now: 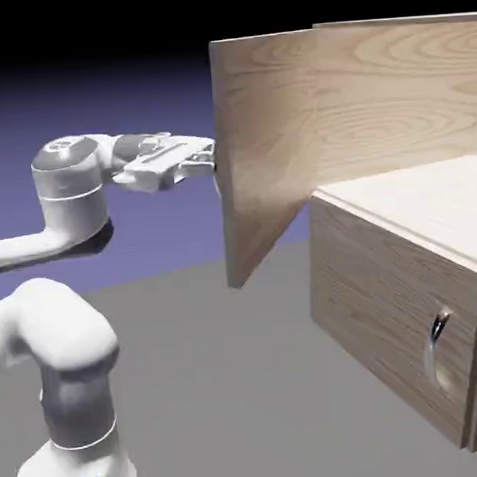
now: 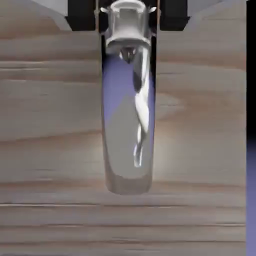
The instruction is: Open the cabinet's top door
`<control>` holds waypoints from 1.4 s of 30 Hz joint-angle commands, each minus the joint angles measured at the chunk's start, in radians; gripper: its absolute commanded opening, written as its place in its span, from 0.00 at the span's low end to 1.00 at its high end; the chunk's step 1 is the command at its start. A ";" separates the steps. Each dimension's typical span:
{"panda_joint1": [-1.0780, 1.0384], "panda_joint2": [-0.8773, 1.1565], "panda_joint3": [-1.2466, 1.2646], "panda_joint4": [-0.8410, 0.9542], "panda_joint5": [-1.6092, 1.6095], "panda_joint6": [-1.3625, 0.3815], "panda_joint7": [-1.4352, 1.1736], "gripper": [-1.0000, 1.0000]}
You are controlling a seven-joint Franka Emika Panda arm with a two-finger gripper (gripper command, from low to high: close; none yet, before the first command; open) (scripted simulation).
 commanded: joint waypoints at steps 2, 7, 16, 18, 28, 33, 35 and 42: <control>-0.057 -0.023 0.059 0.000 0.080 0.032 -0.029 0.00; -0.238 -0.108 0.135 -0.017 0.226 0.198 -0.116 0.00; -0.277 -0.096 0.449 0.126 0.520 -0.062 -0.154 0.00; -0.302 -0.075 0.521 0.189 0.578 -0.147 -0.153 0.00; -0.537 0.004 0.769 0.551 0.761 -0.506 -0.169 0.00; -0.674 0.019 0.842 0.732 0.806 -0.653 -0.189 0.00; -0.730 0.023 0.866 0.804 0.819 -0.708 -0.199 0.00; -0.923 0.027 0.929 1.058 0.846 -0.892 -0.242 0.00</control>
